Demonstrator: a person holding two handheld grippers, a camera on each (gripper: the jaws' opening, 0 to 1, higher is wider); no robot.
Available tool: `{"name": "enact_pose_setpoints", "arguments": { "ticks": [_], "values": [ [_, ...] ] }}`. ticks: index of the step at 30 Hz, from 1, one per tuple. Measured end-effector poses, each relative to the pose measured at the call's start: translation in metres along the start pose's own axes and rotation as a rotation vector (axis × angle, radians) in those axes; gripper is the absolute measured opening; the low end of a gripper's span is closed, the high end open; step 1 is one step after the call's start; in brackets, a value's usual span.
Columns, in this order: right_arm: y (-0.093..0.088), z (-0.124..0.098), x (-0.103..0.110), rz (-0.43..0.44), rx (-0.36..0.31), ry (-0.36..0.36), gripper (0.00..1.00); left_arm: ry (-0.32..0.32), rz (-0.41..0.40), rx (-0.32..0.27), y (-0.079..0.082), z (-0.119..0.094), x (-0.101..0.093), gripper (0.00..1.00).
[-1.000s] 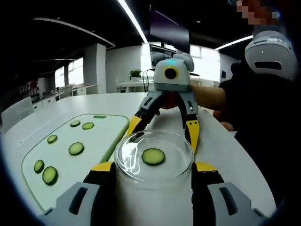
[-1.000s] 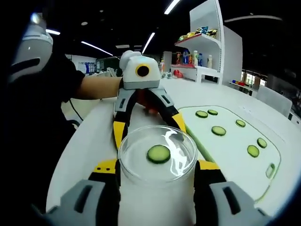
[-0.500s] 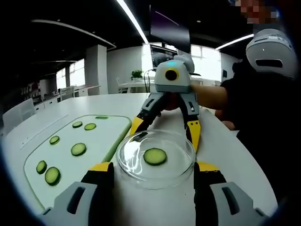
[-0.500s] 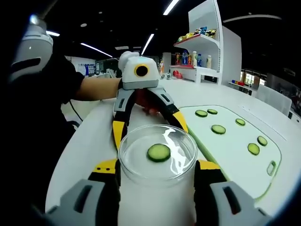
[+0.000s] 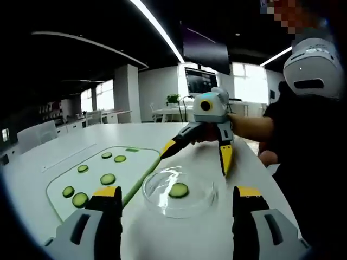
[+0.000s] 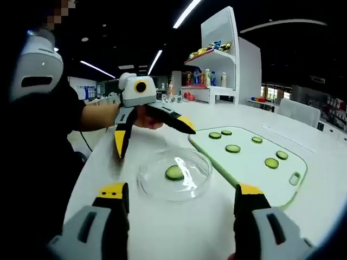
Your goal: Open the petri dish lid, add cucumber slices into the petri dish, and close the lid
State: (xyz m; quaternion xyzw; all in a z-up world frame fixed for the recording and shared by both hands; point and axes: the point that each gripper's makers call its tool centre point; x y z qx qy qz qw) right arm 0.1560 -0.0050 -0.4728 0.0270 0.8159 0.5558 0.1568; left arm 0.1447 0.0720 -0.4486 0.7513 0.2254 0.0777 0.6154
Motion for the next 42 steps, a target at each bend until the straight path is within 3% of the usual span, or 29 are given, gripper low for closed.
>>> {"name": "enact_pose_setpoints", "arguments": {
  "ticks": [4, 7, 10, 13, 18, 19, 21, 23, 26, 31, 35, 39, 42],
  "values": [
    [0.007, -0.020, 0.002, 0.012, -0.012, -0.086, 0.88, 0.114, 0.014, -0.039, 0.002, -0.022, 0.001, 0.85],
    [0.009, -0.037, 0.001, 0.033, -0.020, -0.170, 0.90, 0.206, -0.005, -0.068, 0.004, -0.043, 0.004, 0.85],
    [0.001, -0.052, 0.001, 0.029, 0.028, -0.239, 0.93, 0.230, -0.060, -0.121, 0.011, -0.058, -0.006, 0.87],
    [0.000, -0.066, 0.007, 0.056, 0.045, -0.276, 0.97, 0.271, -0.072, -0.132, 0.016, -0.073, -0.015, 0.89],
    [0.004, -0.078, 0.017, 0.077, 0.045, -0.296, 0.97, 0.351, -0.055, -0.104, 0.016, -0.088, -0.017, 0.89],
    [0.009, -0.091, 0.023, 0.082, 0.069, -0.332, 0.97, 0.419, -0.075, -0.070, 0.012, -0.100, -0.019, 0.90],
    [0.006, -0.096, 0.025, 0.125, 0.104, -0.358, 0.97, 0.471, -0.004, -0.012, 0.005, -0.106, -0.016, 0.90],
    [0.003, -0.098, 0.029, 0.152, 0.133, -0.349, 0.97, 0.470, 0.015, 0.012, 0.000, -0.108, -0.019, 0.90],
    [0.001, -0.098, 0.035, 0.114, 0.173, -0.356, 0.97, 0.440, -0.055, -0.017, 0.002, -0.108, -0.030, 0.90],
    [0.004, -0.098, 0.038, 0.083, 0.203, -0.353, 0.97, 0.465, -0.015, 0.000, 0.003, -0.110, -0.035, 0.91],
    [0.010, -0.098, 0.039, 0.073, 0.196, -0.348, 0.97, 0.453, -0.031, -0.002, 0.004, -0.114, -0.040, 0.92],
    [0.022, -0.100, 0.037, 0.134, 0.122, -0.357, 0.97, 0.419, -0.063, -0.033, 0.011, -0.116, -0.050, 0.91],
    [0.023, -0.100, 0.037, 0.122, 0.129, -0.366, 0.97, 0.416, -0.033, -0.022, 0.014, -0.117, -0.054, 0.92]
  ]
}}
Point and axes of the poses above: the point that each gripper's makers call its tool centre point, and the gripper's own axes: z roughly forward along the fingers, x roughly to its left, y roughly out of its top, and after that the axes turned 13 degrees about -z, right-handed
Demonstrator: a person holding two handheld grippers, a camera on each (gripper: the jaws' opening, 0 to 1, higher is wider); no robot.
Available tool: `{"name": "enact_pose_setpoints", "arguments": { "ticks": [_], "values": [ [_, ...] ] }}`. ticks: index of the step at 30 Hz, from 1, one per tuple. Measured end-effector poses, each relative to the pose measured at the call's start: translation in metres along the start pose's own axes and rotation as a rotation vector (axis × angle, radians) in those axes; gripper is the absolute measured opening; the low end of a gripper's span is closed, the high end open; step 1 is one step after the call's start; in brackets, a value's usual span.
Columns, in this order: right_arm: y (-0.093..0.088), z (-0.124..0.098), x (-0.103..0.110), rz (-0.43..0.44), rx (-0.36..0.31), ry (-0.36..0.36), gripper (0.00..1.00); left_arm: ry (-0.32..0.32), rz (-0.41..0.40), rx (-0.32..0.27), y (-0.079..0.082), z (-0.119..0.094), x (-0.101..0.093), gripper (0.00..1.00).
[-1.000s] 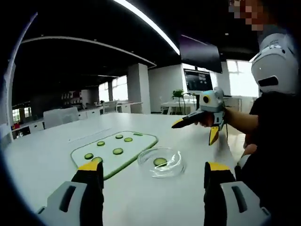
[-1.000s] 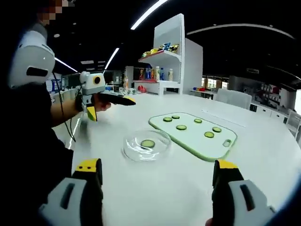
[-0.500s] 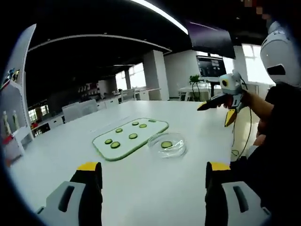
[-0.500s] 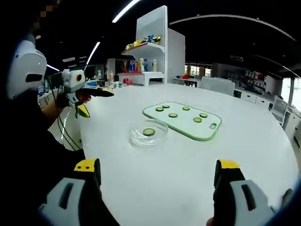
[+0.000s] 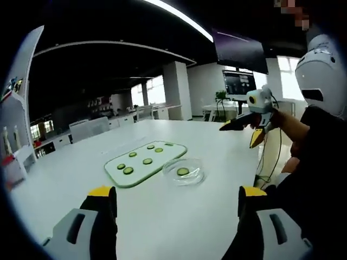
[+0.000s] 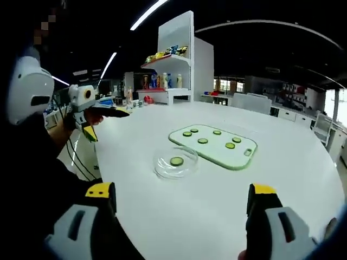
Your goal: Open the petri dish lid, add cucumber slices into the petri dish, and close the lid
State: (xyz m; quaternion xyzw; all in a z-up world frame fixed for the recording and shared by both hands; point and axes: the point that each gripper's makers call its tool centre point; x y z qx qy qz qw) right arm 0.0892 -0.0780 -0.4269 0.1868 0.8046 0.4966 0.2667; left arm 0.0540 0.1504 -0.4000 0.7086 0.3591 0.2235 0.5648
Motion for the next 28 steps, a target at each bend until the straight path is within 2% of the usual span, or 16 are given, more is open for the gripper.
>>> {"name": "enact_pose_setpoints", "arguments": {
  "ticks": [6, 19, 28],
  "values": [
    [0.001, -0.002, 0.003, -0.036, 0.015, -0.001, 0.97, 0.008, 0.019, 0.019, -0.002, 0.000, 0.000, 0.93],
    [0.000, -0.001, 0.002, -0.030, 0.018, 0.005, 0.97, 0.030, -0.011, 0.008, -0.005, -0.001, 0.008, 0.90],
    [-0.001, 0.001, 0.005, -0.038, 0.026, 0.014, 0.97, 0.044, 0.004, 0.033, -0.010, 0.000, 0.011, 0.89]
  ]
}}
Point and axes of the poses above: the point that each gripper's makers call its tool centre point, and the gripper's own axes: z roughly forward along the fingers, x roughly to its left, y roughly out of its top, and after that the axes turned 13 degrees about -z, right-handed
